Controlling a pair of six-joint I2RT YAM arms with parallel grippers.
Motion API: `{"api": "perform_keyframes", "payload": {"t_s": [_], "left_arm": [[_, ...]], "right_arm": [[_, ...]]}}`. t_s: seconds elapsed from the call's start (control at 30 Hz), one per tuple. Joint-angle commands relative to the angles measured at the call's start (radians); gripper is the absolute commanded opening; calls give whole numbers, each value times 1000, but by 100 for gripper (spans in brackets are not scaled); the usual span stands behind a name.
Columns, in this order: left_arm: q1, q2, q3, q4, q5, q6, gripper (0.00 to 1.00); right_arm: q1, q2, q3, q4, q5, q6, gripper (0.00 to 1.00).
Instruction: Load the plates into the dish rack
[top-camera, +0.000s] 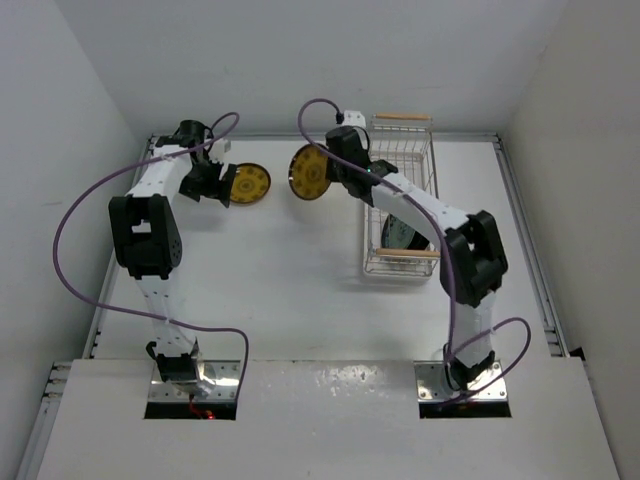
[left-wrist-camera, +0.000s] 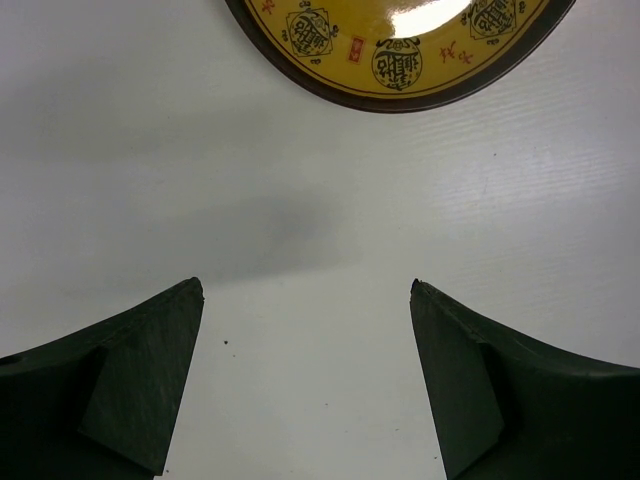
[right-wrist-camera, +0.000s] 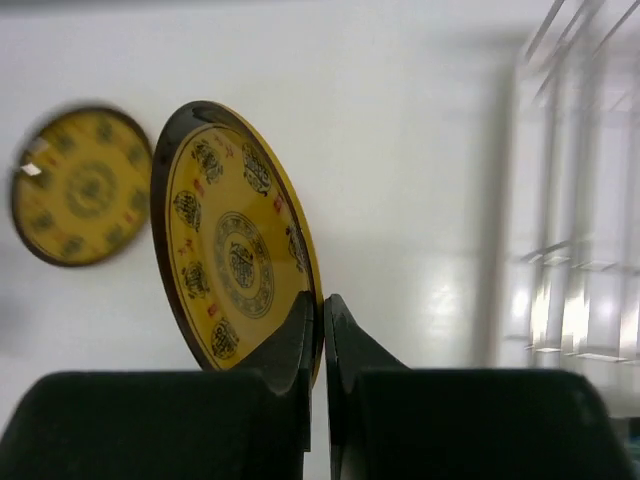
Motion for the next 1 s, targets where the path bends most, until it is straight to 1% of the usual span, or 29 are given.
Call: {"api": "perform_keyframes", "payload": {"t_s": [0.0,0.03,0.07,0.1,0.13,0.17,0.2,0.23,0.27,0.3,0.33,0.4,0.47,0.5,0.6,0.63,0.67,0.7,0.73,0.77,0.8,0.83,0.9,0.97], "left_arm": [[-2,-52,-7,11,11,-7,89],[-2,-52,-7,11,11,-7,89],[-2,-52,2,11,11,-7,89],[-2,-52,2,11,11,-7,89],[-2,-52,2,11,11,-7,89],[-2,-52,2,11,20,-7,89],[-2,-43,2,11,20,-7,89],[-2,-43,2,11,20,-7,89],[-2,-43,2,11,20,-7,89],[-2,-43,2,11,20,-7,89],[-2,-32,2,11,20,-7,89],[-2,-32,13,11,20,-7,89],[-2,-23,24,11,20,-7,89],[-2,-23,33,11,20,-7,89],[-2,-14,42,11,29,-7,89],[-2,-5,42,11,29,-7,89],[-2,-5,42,11,29,-7,89],[-2,-5,42,11,29,-7,89],[-2,-5,42,2,29,-7,89],[-2,-5,42,2,29,-7,89],[-2,-5,42,2,29,-7,89],[-2,-5,42,2,29,-7,89],[-2,-5,42,2,29,-7,89],[-2,-5,42,2,29,-7,89]], "right_arm": [[48,-182,-15,159,199,-207,0],[62,-244,-41,168,296,-303,0],[70,-268,-55,189,331,-333,0],[78,-288,-71,199,365,-397,0],[81,-330,-131,211,486,-458,0],[107,-370,-154,266,529,-526,0],[113,-413,-233,294,616,-564,0],[127,-432,-259,342,705,-637,0],[133,-468,-289,367,772,-687,0],[137,-504,-344,410,799,-704,0],[142,-521,-399,413,843,-709,0],[153,-579,-472,397,889,-687,0],[167,-608,-522,360,928,-613,0],[173,-621,-527,264,926,-576,0],[179,-622,-518,93,910,-378,0],[179,-618,-509,28,900,-344,0],[182,-610,-506,-34,899,-275,0],[185,-596,-500,-59,908,-250,0],[185,-590,-489,-139,914,-226,0],[188,-587,-478,-169,917,-203,0],[188,-578,-471,-194,914,-128,0],[194,-560,-467,-261,910,-106,0],[206,-543,-457,-289,905,-33,0],[217,-507,-449,-371,919,35,0]]}}
